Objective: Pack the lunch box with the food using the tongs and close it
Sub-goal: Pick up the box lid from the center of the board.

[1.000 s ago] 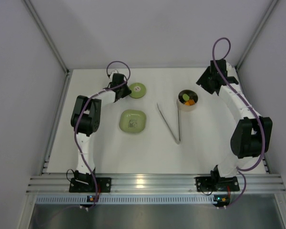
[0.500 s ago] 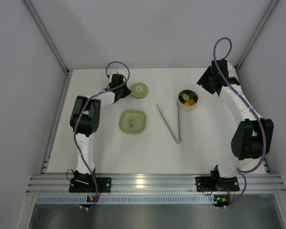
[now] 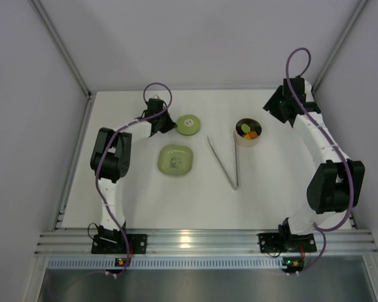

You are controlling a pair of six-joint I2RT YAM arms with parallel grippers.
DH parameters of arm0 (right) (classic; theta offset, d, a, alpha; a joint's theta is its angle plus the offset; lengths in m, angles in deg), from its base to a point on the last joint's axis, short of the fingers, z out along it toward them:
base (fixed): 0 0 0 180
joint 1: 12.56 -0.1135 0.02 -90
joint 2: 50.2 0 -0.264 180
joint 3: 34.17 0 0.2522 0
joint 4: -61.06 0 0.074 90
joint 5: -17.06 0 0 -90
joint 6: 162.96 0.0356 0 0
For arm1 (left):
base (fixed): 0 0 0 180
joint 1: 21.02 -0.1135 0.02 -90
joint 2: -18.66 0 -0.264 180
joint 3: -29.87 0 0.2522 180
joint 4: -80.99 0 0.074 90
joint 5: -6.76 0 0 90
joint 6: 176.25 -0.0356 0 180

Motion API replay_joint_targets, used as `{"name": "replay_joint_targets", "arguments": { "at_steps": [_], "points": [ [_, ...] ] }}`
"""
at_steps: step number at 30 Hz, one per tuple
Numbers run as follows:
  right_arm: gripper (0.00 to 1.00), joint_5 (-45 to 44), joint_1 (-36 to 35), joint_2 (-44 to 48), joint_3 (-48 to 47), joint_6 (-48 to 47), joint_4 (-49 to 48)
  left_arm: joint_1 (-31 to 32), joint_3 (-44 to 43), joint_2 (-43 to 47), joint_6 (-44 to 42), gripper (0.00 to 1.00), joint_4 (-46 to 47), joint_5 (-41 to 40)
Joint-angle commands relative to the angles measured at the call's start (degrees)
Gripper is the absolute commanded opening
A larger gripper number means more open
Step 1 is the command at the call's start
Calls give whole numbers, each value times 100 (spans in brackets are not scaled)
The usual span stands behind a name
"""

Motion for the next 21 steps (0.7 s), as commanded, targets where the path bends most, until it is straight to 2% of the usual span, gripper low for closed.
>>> {"name": "replay_joint_targets", "arguments": {
  "at_steps": [1, 13, 21],
  "points": [
    [52, -45, 76, 350, 19, -120, -31, 20, -3, 522, 46, 0, 38, 224],
    [52, -71, 111, 473, 37, -172, 21, 64, -30, 830, 107, 0, 249, 364],
    [52, -132, 137, 710, 230, -164, 48, 696, -591, 866, -112, 0, 117, 242]
  ]
}}
